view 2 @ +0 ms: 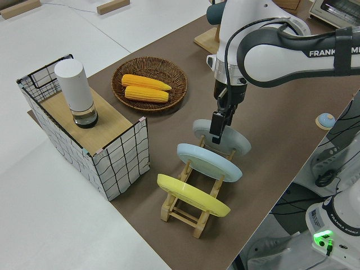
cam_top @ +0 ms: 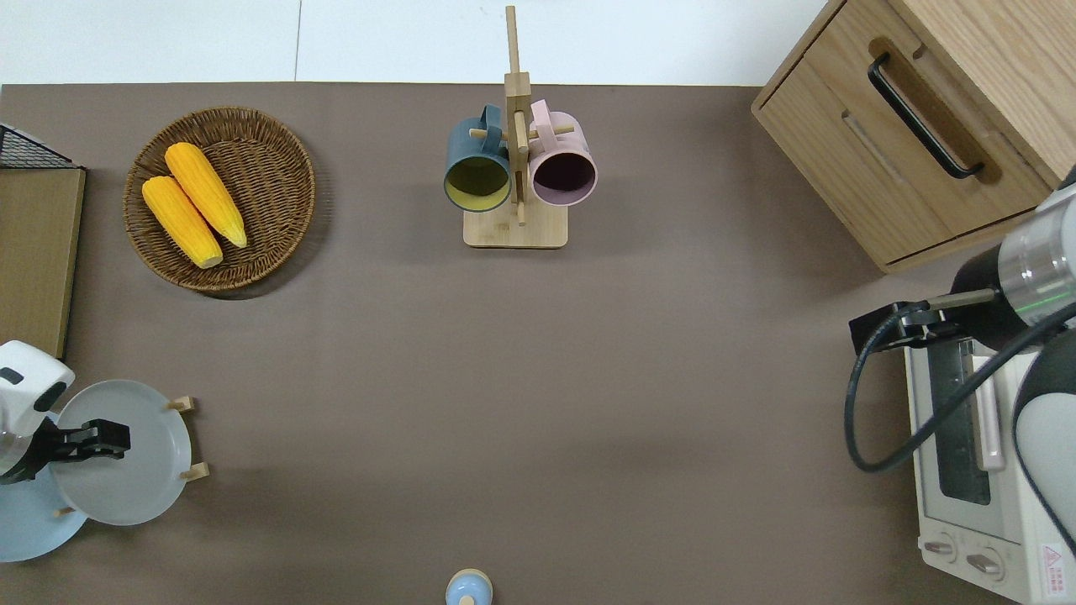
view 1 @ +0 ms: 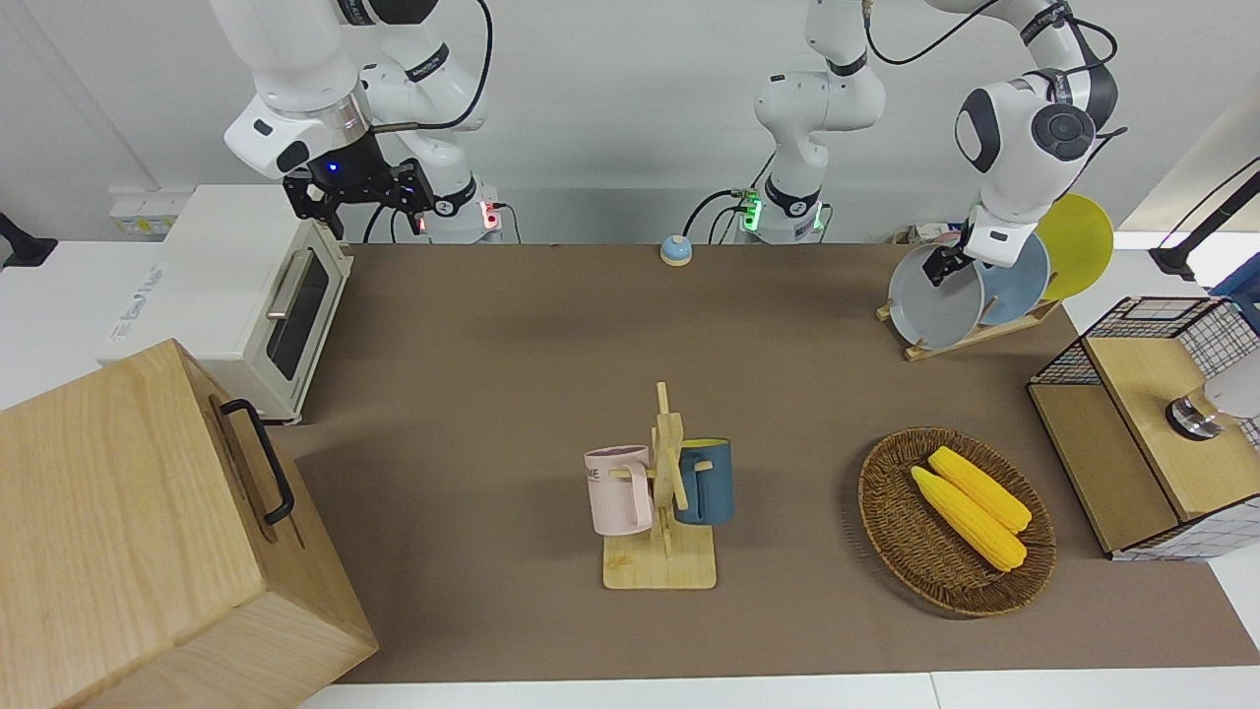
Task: Pick gray plate from low plate rack and place it on table with left arm
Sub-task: 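Close the left gripper on the rim of the upright gray plate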
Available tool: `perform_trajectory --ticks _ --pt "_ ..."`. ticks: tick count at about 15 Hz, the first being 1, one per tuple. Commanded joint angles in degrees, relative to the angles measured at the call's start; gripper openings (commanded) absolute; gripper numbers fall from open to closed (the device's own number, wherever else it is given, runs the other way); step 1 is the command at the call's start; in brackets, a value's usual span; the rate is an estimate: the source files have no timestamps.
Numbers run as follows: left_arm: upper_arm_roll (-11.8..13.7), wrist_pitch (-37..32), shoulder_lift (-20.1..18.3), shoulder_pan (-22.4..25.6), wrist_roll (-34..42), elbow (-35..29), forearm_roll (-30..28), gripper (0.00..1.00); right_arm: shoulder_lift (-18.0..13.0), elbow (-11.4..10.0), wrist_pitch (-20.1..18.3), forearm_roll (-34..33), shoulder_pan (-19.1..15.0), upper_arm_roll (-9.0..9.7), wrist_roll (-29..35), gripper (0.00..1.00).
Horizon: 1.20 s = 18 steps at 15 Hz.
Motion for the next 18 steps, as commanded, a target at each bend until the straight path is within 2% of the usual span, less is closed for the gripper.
perform_trajectory --ticks 1,2,3,4,11,15,18 --pt "1.4 2.3 -1.6 -0.8 0.1 -2.3 0.4 0.48 -0.1 0.4 -0.6 -0.3 -1.3 1.13 0.7 0.983" --pt "1.4 2.3 -1.6 -0.8 1.3 -2.3 0.3 0.35 -0.1 0.4 -0.6 -0.4 -1.3 1.13 0.7 0.983" --pt "1.4 2.3 -1.5 -0.8 2.0 -2.3 0.3 0.26 -0.1 0.4 -0.6 -0.3 -1.3 1.21 0.7 0.983" --pt "1.4 2.3 -1.6 -0.8 2.0 -2.3 0.3 0.21 -0.2 0.4 -0.6 -0.4 -1.3 1.21 0.7 0.983" --pt "1.4 2.3 -1.4 -0.9 2.1 -2.2 0.2 0.19 -0.1 0.3 -0.6 -0.3 -1.3 1.13 0.7 0.983" --pt "1.4 1.2 -1.3 -0.9 4.8 -0.2 -4.0 0.15 -0.1 0.4 -0.6 -0.3 -1.3 1.13 0.7 0.983" --pt "1.4 -0.2 -1.3 -0.9 4.8 1.6 -4.4 0.11 -0.1 0.4 -0.6 -0.3 -1.3 1.21 0.7 0.983"
